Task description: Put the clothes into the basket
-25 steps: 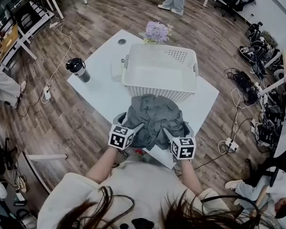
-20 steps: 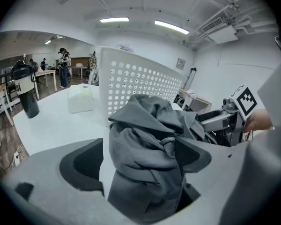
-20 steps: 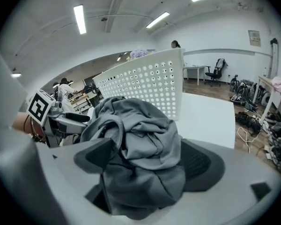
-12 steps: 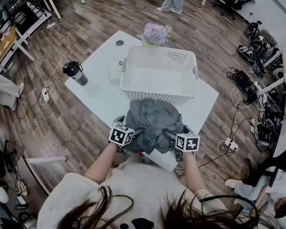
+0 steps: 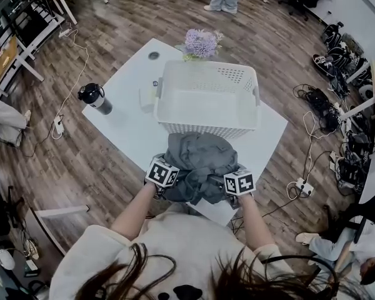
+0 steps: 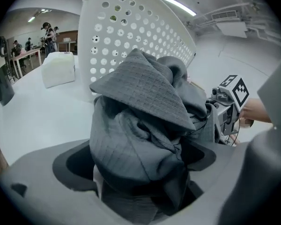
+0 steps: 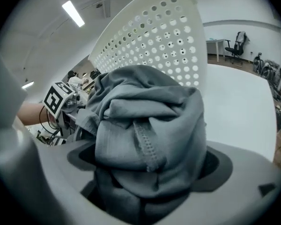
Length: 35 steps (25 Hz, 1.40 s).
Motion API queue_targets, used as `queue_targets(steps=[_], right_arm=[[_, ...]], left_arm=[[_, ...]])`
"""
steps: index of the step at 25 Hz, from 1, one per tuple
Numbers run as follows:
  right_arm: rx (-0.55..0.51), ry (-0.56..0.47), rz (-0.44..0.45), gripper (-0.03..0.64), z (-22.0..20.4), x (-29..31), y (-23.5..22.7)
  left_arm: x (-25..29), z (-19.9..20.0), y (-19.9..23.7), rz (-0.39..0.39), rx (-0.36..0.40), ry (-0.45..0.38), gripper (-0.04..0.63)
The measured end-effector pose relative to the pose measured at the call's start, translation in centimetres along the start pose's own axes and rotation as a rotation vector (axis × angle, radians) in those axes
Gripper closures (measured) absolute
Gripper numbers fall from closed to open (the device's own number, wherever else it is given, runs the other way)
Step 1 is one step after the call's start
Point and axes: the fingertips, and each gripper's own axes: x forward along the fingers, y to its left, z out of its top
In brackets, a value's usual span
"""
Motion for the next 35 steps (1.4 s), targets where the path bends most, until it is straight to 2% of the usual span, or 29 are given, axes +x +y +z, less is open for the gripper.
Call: queue_targets(steps=[6, 8, 10, 13, 15, 19, 25, 29, 35], right_arm=[[-0.077, 0.038, 0.042, 0.074, 0.6, 0.9, 1.9], [-0.072, 0.044, 0.077, 0.144, 0.6, 1.2, 2.9], [-0.046, 0.045, 0.102, 0.196, 0.3, 1.3, 3.3], [-0.012, 0.048, 0.119, 0.261, 0.1, 1.4, 3.7], [-0.002, 0.043, 0.129, 0.286, 0.1, 1.5, 4.0], [-0.043, 0.012, 0.120, 0.322, 0.3, 1.2, 4.6], [-0.129, -0.056, 0.105, 0.333, 1.1, -0.1, 6.3], [-0.183, -0.105, 0.105, 0.333, 1.9, -2.2, 6.9], [-0.291, -0.196, 0.094, 0.334, 4.8, -6.0, 8.8]], left_arm=[[0.9, 0.4, -0.9, 0.025, 0.032, 0.020, 0.057], [0.7, 0.5, -1.1, 0.034, 0.037, 0.033, 0.077], [0.7, 0.6, -1.8, 0.007, 0.033, 0.037, 0.111], [1.1, 0.6, -3.7, -0.064, -0.014, 0.009, 0.332], [1.3, 0.4, -4.3, -0.085, -0.043, -0.018, 0.381], [1.3, 0.7, -4.6, -0.109, -0.043, -0.021, 0.413], [0.2, 1.3, -5.1, -0.128, -0.028, -0.053, 0.440], [-1.3, 2.4, -6.6, -0.142, -0.009, -0.121, 0.443], [-5.4, 5.4, -8.2, -0.104, 0.062, -0.251, 0.443]])
